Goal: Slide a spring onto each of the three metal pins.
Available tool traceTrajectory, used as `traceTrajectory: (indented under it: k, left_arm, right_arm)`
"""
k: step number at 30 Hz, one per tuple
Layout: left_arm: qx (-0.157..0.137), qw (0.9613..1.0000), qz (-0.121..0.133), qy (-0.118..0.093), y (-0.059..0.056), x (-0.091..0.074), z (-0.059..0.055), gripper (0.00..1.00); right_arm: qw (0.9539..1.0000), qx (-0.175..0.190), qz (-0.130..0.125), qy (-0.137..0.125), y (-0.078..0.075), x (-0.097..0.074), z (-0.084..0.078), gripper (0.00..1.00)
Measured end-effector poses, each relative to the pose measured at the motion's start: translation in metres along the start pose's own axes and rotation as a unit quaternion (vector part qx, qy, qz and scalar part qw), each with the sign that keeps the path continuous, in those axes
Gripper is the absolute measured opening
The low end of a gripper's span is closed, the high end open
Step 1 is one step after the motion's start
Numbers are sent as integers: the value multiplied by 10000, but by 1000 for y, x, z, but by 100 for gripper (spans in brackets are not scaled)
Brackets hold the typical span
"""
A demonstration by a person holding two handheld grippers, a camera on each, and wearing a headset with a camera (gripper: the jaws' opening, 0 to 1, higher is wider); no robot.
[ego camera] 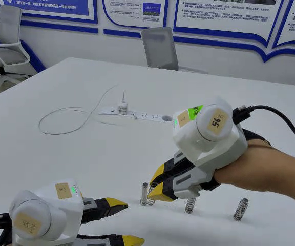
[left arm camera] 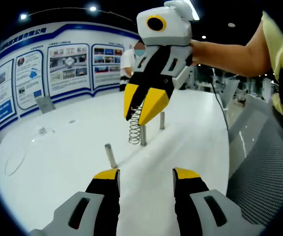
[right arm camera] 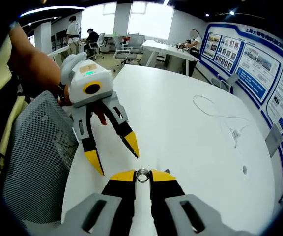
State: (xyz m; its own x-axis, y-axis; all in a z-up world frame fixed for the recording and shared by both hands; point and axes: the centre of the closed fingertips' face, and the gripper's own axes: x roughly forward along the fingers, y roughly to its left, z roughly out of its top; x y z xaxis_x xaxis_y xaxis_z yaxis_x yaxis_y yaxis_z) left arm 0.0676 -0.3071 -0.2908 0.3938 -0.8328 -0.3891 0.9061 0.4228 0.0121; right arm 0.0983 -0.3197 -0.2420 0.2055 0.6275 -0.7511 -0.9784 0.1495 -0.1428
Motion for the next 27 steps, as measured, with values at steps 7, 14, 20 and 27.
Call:
traceTrajectory:
  k: [7, 14, 20, 27]
  left_arm:
    - [-43, 10000, 19, 13, 1, -1, -2, 46]
    - [-69, 10000, 35, 18, 2, -1, -3, 47]
    - [-95, 9999, 24, 35, 3, -1, -5, 47]
    - [-119, 9999, 29, 37, 4, -1, -6, 48]
  right_arm:
    - [9998, 82, -172, -9, -20, 0, 4, 12]
    - [9995, 192, -250, -5, -36, 7, 6, 12]
    - [9991, 341, -262, 51, -46, 15, 1, 12]
    - [9989, 398, -182, 146, -45, 25, -4, 12]
